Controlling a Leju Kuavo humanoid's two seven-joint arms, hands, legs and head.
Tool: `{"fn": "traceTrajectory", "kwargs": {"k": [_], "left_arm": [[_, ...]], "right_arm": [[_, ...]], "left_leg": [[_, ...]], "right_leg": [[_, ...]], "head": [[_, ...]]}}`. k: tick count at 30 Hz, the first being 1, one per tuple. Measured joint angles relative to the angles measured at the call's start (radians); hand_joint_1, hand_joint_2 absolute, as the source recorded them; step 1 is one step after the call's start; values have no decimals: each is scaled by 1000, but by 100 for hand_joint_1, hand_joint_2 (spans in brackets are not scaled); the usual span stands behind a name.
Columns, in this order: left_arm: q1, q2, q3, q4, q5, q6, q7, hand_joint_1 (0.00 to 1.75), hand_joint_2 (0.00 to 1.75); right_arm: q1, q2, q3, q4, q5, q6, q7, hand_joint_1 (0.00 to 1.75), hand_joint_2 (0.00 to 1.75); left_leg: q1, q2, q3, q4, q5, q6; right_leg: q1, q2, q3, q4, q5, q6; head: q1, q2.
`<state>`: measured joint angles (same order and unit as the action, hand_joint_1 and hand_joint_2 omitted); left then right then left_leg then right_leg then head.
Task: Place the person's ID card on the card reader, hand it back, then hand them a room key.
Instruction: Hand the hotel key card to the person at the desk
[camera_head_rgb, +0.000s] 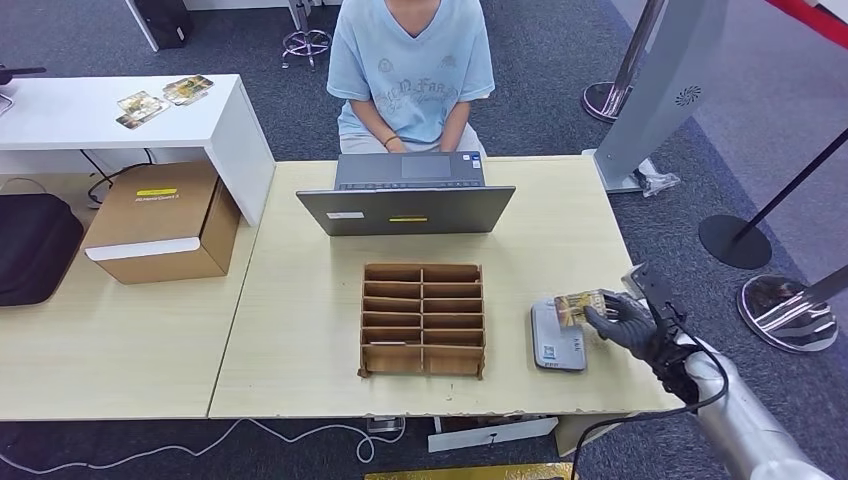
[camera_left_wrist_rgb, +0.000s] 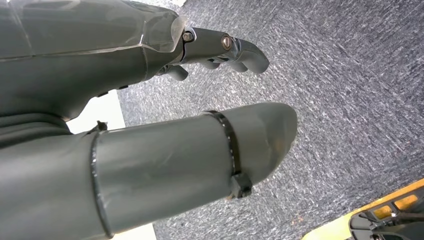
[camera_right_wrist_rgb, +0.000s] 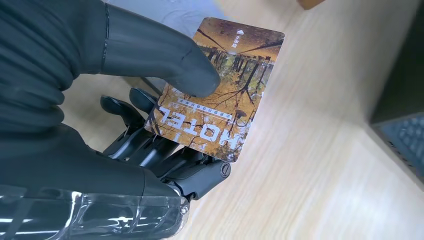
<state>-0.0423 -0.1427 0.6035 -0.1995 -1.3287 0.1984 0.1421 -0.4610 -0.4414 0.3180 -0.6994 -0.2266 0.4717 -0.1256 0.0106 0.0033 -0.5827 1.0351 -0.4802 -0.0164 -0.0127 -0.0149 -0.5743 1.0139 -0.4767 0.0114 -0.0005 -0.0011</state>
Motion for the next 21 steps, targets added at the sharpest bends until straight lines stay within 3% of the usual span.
{"fn": "traceTrajectory", "kwargs": {"k": [6, 10, 14, 21], "left_arm": [[0, 0, 0, 0, -2, 0, -2, 0, 0], [0, 0, 0, 0, -2, 2, -2, 0, 0], [0, -1, 0, 0, -5, 7, -2, 0, 0], [0, -4, 0, 0, -12, 12, -2, 0, 0]], "right_arm": [[3, 0, -21, -22, -50, 14, -26, 175, 175], [3, 5, -28, -36, -54, -37, -62, 175, 175], [4, 16, -33, -77, -1, -169, -119, 175, 175], [13, 47, -33, -191, 234, -484, -188, 175, 175]], "left_leg": [[0, 0, -2, 0, 0, 0], [0, 0, -2, 0, 0, 0], [0, 0, -2, 0, 0, 0], [0, 0, -2, 0, 0, 0]], "right_leg": [[0, 0, -1, 0, 0, 0], [0, 0, -2, 0, 0, 0], [0, 0, -2, 0, 0, 0], [0, 0, -2, 0, 0, 0]], "head": [[0, 0], [0, 0], [0, 0], [0, 0]]}}
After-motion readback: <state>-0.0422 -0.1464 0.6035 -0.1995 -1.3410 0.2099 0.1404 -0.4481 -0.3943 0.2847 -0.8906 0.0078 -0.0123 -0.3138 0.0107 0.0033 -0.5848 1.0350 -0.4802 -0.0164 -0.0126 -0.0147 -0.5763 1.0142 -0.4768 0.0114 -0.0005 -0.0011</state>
